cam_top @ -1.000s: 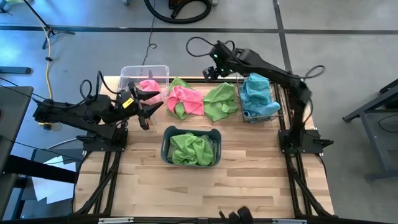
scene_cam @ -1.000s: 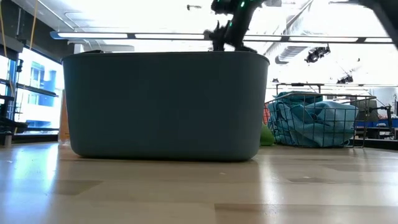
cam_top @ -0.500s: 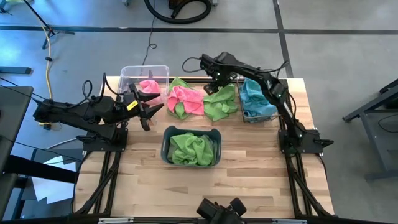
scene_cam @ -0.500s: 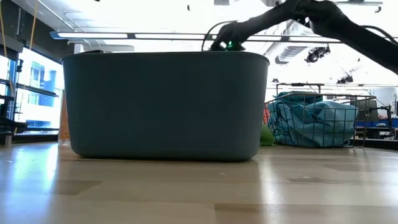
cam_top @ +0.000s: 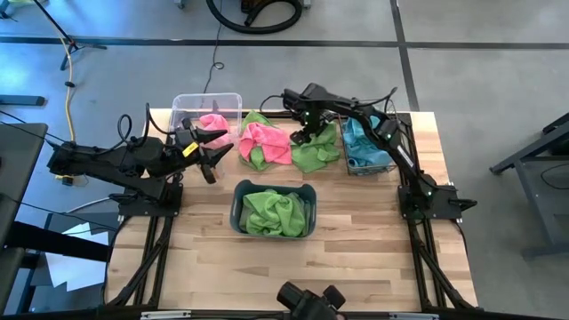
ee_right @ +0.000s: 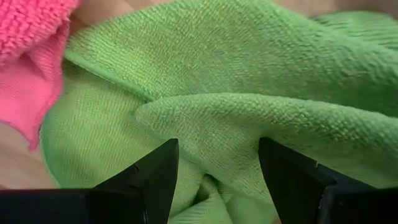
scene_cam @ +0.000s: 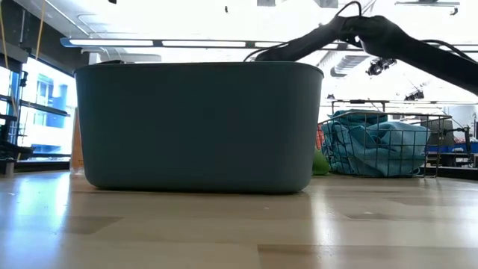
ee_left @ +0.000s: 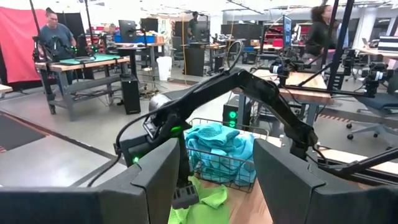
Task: Sort microfiber towel by color & place in baskets
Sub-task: Put the green microfiber cloth into the blue bin
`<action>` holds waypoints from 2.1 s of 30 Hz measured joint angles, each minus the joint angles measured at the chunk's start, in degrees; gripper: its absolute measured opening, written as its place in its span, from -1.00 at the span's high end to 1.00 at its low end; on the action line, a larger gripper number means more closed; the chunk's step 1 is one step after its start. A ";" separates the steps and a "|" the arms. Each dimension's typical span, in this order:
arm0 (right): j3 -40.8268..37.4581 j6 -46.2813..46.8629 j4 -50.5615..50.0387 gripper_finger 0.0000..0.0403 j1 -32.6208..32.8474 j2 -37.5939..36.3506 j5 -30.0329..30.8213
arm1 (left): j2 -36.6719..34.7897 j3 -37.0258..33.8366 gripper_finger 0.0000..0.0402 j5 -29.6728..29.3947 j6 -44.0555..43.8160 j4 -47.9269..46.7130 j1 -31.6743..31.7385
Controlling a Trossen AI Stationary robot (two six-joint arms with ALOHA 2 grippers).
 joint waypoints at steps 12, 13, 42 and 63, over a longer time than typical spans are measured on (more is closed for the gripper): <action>0.06 0.51 -0.31 -0.09 1.22 4.00 -1.24 | 0.00 0.00 0.04 0.00 -0.04 0.00 0.00; 0.08 0.51 -0.40 -0.09 1.42 4.12 -1.02 | 0.00 0.00 0.04 0.00 -0.04 0.00 0.00; 0.02 -4.67 -1.49 0.97 2.38 4.62 2.36 | -0.28 0.00 0.04 0.00 3.00 -0.15 0.00; -0.11 -7.17 7.97 1.00 3.61 -9.80 2.73 | -2.03 0.00 0.04 0.00 3.04 -0.76 0.00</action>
